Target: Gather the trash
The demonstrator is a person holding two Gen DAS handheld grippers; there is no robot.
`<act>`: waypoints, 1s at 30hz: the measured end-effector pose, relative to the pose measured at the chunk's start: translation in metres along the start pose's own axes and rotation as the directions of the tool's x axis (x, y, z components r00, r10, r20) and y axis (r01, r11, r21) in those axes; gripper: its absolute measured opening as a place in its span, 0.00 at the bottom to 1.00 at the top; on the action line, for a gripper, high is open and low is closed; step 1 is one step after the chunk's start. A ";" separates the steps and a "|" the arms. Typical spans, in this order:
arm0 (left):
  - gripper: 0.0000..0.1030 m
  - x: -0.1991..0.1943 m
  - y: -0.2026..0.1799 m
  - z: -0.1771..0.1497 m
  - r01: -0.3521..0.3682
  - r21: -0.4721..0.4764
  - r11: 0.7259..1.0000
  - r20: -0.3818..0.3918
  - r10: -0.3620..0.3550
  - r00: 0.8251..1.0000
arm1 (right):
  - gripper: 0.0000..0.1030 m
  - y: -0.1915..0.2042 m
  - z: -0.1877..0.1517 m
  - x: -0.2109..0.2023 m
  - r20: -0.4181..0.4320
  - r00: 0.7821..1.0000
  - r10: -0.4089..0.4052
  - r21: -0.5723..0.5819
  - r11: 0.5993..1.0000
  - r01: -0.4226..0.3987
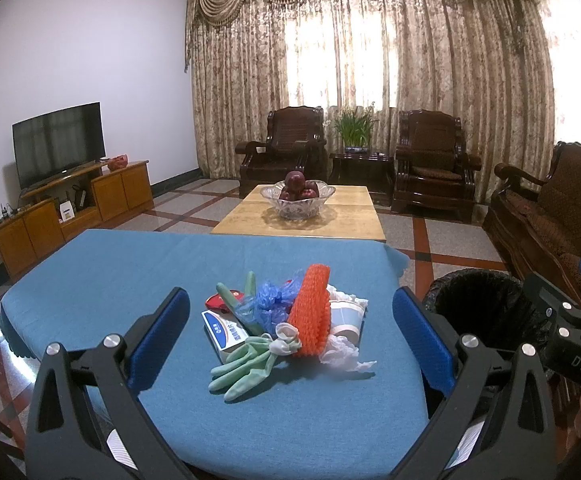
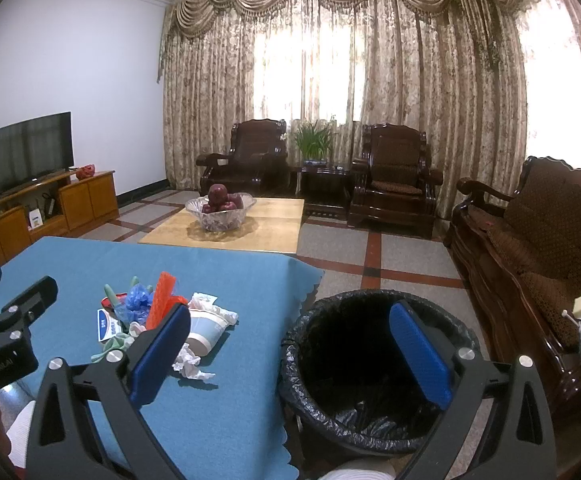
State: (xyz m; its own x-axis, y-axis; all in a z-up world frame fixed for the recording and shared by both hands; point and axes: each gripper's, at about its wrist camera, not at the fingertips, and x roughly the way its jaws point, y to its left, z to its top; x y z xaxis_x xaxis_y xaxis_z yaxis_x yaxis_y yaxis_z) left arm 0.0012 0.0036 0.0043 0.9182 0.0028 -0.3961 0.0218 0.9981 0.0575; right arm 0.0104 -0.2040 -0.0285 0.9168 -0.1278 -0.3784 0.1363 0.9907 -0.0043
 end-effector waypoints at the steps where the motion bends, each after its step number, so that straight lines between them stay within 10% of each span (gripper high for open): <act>1: 0.95 0.001 0.000 -0.001 -0.001 0.000 1.000 0.000 0.001 1.000 | 0.94 0.000 0.000 0.000 0.000 1.000 0.000 0.000 1.000 0.000; 30: 0.95 0.035 0.024 -0.016 -0.059 -0.018 0.998 -0.056 0.058 0.997 | 0.94 0.025 -0.005 0.035 -0.031 0.999 0.026 -0.021 0.999 -0.027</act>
State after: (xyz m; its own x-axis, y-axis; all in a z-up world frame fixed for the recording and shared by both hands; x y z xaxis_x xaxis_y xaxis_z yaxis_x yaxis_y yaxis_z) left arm 0.0273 0.0283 -0.0226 0.8942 0.0640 -0.4432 -0.0394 0.9971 0.0645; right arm 0.0446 -0.1832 -0.0463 0.9078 -0.1004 -0.4071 0.1038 0.9945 -0.0138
